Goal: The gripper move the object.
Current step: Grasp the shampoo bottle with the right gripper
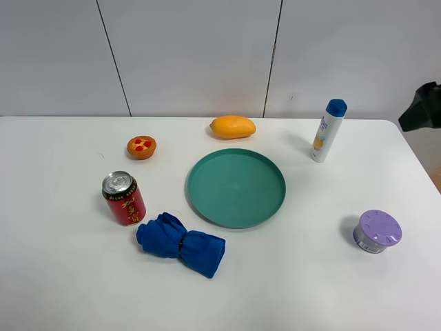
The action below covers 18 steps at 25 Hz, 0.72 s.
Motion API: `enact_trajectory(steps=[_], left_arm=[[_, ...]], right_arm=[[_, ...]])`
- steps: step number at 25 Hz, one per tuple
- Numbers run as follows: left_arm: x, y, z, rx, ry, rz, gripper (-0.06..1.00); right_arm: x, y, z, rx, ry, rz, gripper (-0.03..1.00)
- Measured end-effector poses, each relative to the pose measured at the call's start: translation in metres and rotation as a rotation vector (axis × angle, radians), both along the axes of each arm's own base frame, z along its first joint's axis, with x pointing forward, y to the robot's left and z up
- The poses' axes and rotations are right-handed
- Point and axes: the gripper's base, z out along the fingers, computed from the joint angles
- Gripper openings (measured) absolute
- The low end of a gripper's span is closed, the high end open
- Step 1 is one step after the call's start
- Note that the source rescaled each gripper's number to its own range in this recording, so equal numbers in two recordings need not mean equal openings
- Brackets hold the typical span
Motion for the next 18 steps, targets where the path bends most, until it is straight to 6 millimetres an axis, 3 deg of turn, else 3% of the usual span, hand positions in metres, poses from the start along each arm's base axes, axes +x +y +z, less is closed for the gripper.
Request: enact_trajectory(steps=[1, 8, 18], left_arm=[[0.0, 0.0, 0.0, 0.0, 0.0, 0.0, 1.0], [0.0, 0.0, 0.0, 0.0, 0.0, 0.0, 1.0], [0.0, 0.0, 0.0, 0.0, 0.0, 0.0, 1.0]], right_arm=[[0.0, 0.0, 0.0, 0.0, 0.0, 0.0, 1.0], [0.058, -0.004, -0.028, 0.042, 0.028, -0.036, 1.0], [0.109, 0.0, -0.038, 0.188, -0.114, -0.091, 1.0]])
